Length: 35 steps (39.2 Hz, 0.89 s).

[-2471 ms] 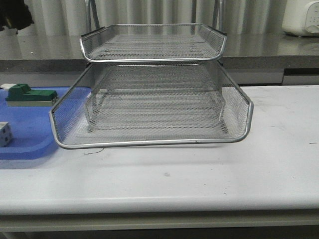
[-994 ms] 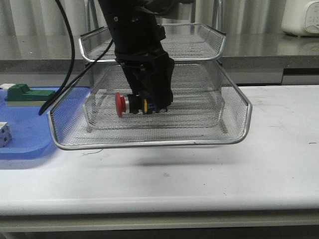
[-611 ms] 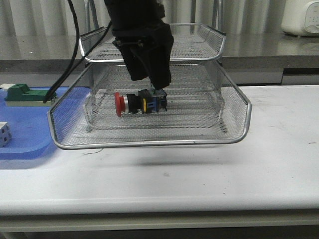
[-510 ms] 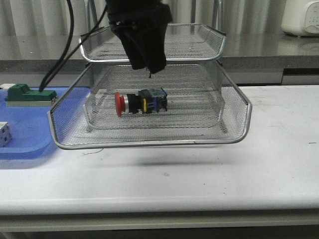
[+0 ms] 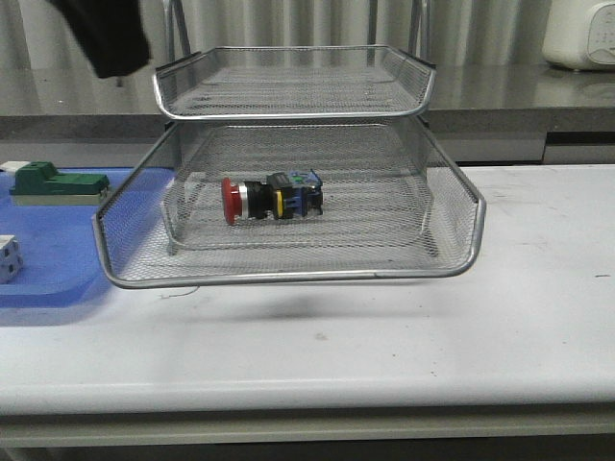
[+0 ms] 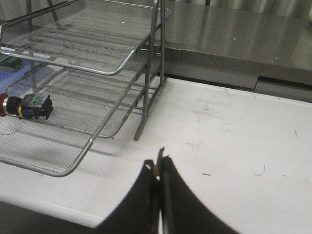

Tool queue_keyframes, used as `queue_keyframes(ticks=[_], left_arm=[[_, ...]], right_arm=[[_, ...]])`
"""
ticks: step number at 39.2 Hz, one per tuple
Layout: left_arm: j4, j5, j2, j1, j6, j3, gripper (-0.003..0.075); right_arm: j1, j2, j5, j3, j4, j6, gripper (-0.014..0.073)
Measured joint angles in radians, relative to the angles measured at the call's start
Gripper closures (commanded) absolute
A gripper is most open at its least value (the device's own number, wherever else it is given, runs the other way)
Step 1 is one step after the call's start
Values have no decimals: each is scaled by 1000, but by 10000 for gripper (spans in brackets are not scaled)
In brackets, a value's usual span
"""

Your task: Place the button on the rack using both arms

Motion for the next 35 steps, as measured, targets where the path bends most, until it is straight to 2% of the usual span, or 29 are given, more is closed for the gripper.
queue_keyframes(ticks=[7, 16, 27, 35], left_arm=[[0, -152, -243, 137, -52, 283, 739], [0, -283, -554, 276, -60, 600, 739], [-5, -533, -1020, 303, -60, 943, 739], [-8, -647, -1323, 303, -60, 1105, 739]], right_arm=[[0, 0, 0, 0, 0, 0, 704], [0, 0, 0, 0, 0, 0, 704], [0, 0, 0, 0, 0, 0, 704], [0, 0, 0, 0, 0, 0, 704]])
